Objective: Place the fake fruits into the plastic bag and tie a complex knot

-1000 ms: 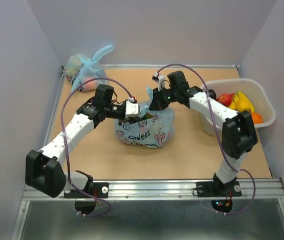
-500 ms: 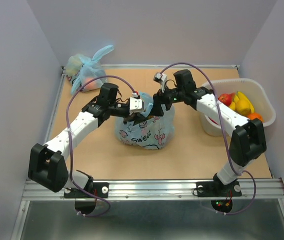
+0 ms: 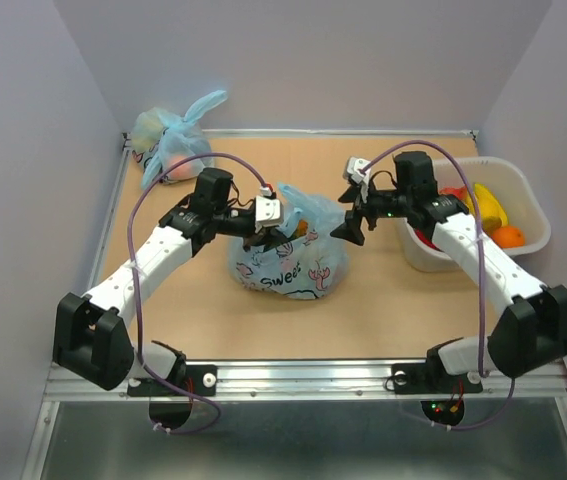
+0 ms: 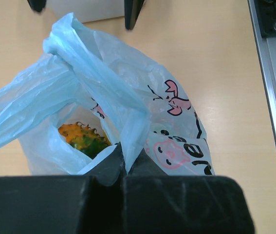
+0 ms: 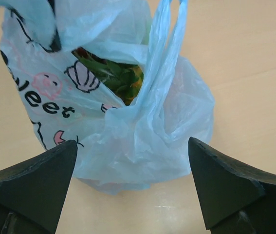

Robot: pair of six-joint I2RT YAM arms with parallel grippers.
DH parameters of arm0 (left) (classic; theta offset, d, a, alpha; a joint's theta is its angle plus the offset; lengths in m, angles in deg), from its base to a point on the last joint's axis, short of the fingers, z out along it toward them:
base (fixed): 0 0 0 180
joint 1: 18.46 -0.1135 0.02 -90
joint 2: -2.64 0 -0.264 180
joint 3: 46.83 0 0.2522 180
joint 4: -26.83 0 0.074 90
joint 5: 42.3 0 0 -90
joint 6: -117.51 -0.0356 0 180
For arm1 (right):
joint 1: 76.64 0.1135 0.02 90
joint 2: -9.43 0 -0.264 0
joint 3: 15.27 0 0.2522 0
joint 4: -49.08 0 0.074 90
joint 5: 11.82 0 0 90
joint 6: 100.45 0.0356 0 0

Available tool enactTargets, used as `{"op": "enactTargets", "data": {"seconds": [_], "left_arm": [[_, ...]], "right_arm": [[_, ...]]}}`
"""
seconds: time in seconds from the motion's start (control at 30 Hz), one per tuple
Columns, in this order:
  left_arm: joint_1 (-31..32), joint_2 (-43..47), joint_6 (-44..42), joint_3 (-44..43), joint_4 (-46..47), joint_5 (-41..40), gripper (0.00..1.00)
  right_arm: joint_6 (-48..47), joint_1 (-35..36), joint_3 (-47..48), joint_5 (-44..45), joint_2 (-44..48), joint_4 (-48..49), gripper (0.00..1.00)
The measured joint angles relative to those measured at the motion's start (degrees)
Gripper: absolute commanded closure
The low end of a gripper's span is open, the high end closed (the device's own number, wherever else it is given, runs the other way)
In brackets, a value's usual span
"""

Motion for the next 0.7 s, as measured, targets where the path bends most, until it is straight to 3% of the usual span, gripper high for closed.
{"op": "enactTargets", "data": {"seconds": [0.13, 0.2, 0.3, 0.33, 0.4, 0.6, 0.63, 0.7], "left_arm": [[0.0, 0.0, -1.0, 0.0, -0.9, 0.0, 1.00], [0.0, -0.1, -1.6, -0.2, -1.8, 0.0, 1.00], [0.0, -1.3, -2.3, -1.2, -2.8, 0.0, 1.00], [0.0, -1.9, -2.4, -1.7, -2.9, 0.0, 1.00], [0.0, -2.9, -2.4, -2.4, -3.0, -0.1, 1.00], [0.0, -5.6, -0.9, -3.5, -2.4, -0.1, 1.00], [0.0, -6.3, -0.3, -3.9, -2.1, 0.0, 1.00], [0.0, -7.6, 1.3, -5.0, -1.3, 0.0, 1.00]], "right_arm": [[0.6, 0.0, 0.1, -2.6, -9.4, 2.2, 0.00], [2.4, 0.0, 0.1, -3.4, -12.9, 3.7, 0.08], [4.9, 0.3, 0.1, -4.7, -15.6, 6.2, 0.47], [5.5, 0.4, 0.1, -5.2, -15.8, 6.8, 0.72], [6.6, 1.1, 0.3, -6.5, -15.8, 8.1, 0.97], [7.5, 2.5, 1.0, -8.9, -15.6, 10.1, 0.99], [7.4, 2.6, 1.0, -9.2, -15.3, 10.2, 0.88], [6.8, 2.7, 1.0, -9.6, -14.8, 10.3, 0.79]]}}
